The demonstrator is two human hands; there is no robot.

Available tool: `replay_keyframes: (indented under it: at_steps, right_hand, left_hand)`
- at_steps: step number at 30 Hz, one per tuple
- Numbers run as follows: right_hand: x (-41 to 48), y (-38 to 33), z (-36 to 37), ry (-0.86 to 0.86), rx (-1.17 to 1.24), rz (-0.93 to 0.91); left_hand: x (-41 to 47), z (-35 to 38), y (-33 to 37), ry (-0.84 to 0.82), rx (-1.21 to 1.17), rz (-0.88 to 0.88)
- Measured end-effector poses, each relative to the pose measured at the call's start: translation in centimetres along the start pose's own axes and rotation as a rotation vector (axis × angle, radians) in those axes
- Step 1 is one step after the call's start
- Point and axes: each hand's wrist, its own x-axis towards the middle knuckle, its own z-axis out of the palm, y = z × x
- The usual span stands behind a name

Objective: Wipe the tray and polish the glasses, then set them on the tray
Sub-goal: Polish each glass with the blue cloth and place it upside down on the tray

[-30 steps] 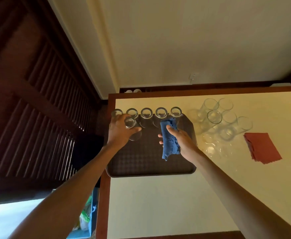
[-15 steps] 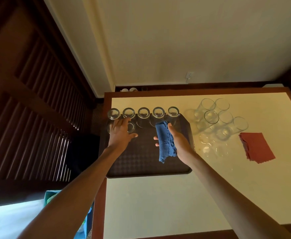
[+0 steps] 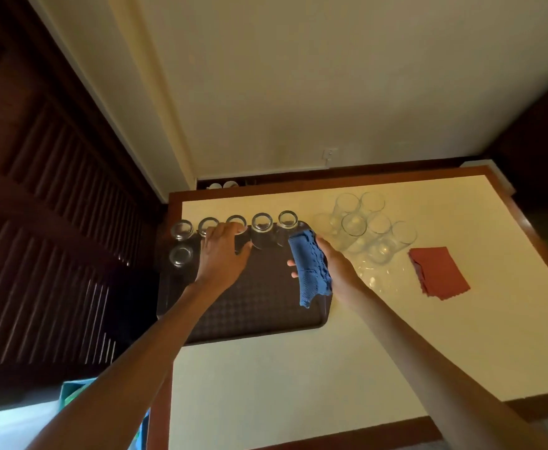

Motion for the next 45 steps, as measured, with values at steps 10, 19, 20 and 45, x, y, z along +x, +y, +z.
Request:
replay_keyframes:
  at_steps: [10, 19, 20, 45]
  right_hand:
    - [-3.2, -7.4, -14.5, 0.153, -0.073, -0.128]
    - [-1.4, -11.9, -29.1, 0.311, -0.121, -0.125]
    - [-1.2, -12.1, -29.8, 0.307, -0.146, -0.119]
    - [-2.6, -13.2, -31.9, 0.353, -0.771, -0.43]
  left_hand:
    - [2.8, 5.5, 14.1, -0.15, -0.208, 0.14]
    - [4.9, 16.8, 27.4, -0.287, 0.03, 0.166]
    - [5.2, 17.8, 28.5, -0.292, 0.069, 0.156]
    - [4.8, 17.3, 33.1, -0.206, -0.284, -0.067]
